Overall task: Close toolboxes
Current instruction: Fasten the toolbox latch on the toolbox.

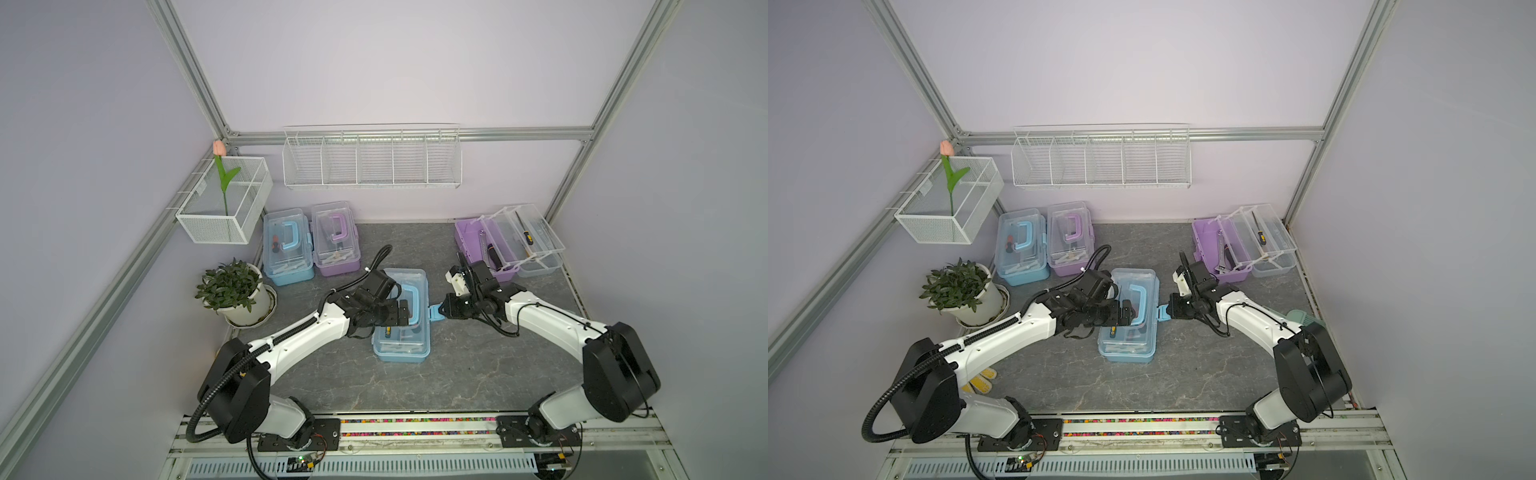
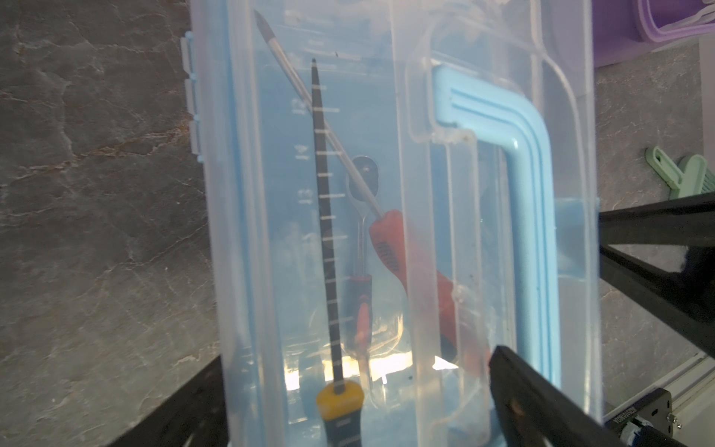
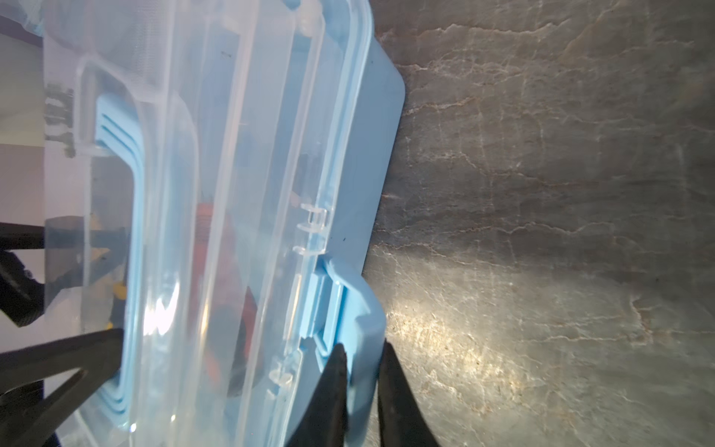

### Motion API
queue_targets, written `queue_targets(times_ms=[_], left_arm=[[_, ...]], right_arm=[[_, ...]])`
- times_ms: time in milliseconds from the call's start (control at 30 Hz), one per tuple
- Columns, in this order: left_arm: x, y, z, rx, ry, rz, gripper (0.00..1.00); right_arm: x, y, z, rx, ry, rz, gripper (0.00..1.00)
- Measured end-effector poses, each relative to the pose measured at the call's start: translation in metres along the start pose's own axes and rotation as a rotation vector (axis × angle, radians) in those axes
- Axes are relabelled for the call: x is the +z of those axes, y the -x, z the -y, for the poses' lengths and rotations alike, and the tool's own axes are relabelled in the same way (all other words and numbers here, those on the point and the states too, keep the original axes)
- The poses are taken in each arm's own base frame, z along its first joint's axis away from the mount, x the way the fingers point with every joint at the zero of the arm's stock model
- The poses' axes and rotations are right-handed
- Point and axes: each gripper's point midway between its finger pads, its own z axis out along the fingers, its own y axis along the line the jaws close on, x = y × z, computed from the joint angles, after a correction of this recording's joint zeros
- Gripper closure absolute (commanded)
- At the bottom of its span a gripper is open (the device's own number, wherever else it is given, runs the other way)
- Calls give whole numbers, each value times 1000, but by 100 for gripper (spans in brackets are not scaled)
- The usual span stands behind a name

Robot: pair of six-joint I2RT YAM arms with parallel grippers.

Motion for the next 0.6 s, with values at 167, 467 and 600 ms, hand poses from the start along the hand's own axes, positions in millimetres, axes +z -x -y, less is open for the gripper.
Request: queue_targets(times_ms=[167,467,600], left_arm=[[0,0,0,0,0,0,0],[0,0,0,1,0,-1,0],[0,0,0,3,0,0,0]], right_arm=[[-2,4,-14,-7,74,13,71],[-2,8,-37,36,258,24,61],[-7,15,-44,34,307,50,64]])
